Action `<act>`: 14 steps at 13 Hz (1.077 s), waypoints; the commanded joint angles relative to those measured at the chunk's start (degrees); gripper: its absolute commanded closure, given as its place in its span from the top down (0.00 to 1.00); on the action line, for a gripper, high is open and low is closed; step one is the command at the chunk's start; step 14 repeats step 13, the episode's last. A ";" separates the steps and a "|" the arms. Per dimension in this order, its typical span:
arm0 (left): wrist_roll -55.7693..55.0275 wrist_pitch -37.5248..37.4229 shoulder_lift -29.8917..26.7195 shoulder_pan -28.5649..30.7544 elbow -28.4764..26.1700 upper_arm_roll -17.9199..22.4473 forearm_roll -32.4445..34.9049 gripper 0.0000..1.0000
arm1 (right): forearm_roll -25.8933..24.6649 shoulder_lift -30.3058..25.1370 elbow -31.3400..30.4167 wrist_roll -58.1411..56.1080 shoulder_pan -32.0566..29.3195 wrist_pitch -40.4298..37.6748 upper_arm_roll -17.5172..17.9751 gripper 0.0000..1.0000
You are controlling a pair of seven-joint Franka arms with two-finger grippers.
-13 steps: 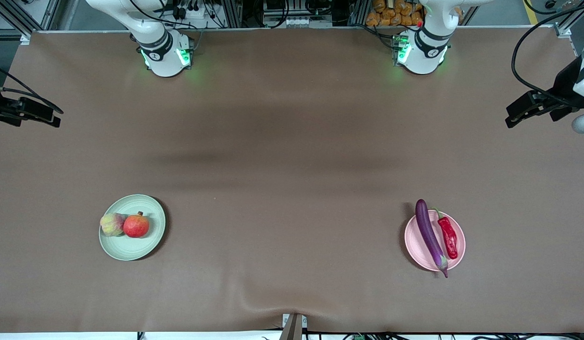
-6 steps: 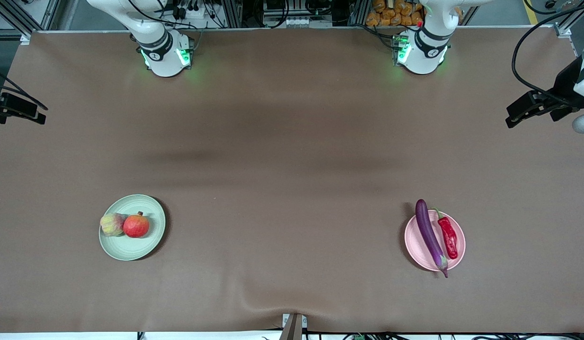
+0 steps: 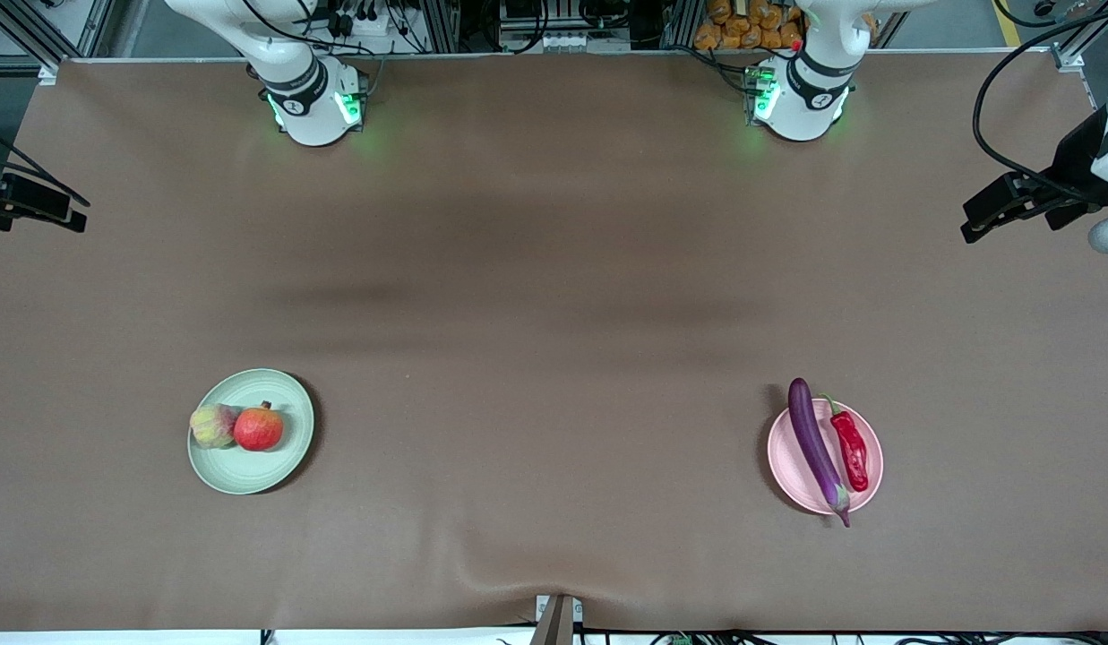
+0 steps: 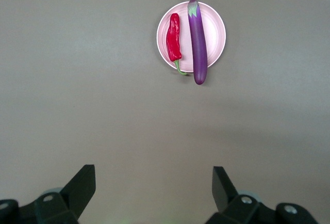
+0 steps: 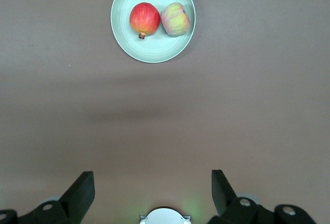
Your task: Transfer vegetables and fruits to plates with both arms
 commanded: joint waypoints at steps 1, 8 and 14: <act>1.21 -0.10 -0.92 0.43 -0.69 -0.05 -0.46 1.00 | -1.27 -1.27 -0.73 -0.39 -0.52 -0.16 0.90 1.00; 1.30 1.05 -0.57 0.60 -0.60 -0.05 -0.72 1.00 | -2.07 -1.27 -0.64 -0.22 0.09 0.19 0.90 1.00; 1.47 0.96 -0.83 0.69 -0.33 -0.05 -0.99 1.00 | -2.07 -1.27 -0.56 -0.22 0.09 0.80 0.90 1.00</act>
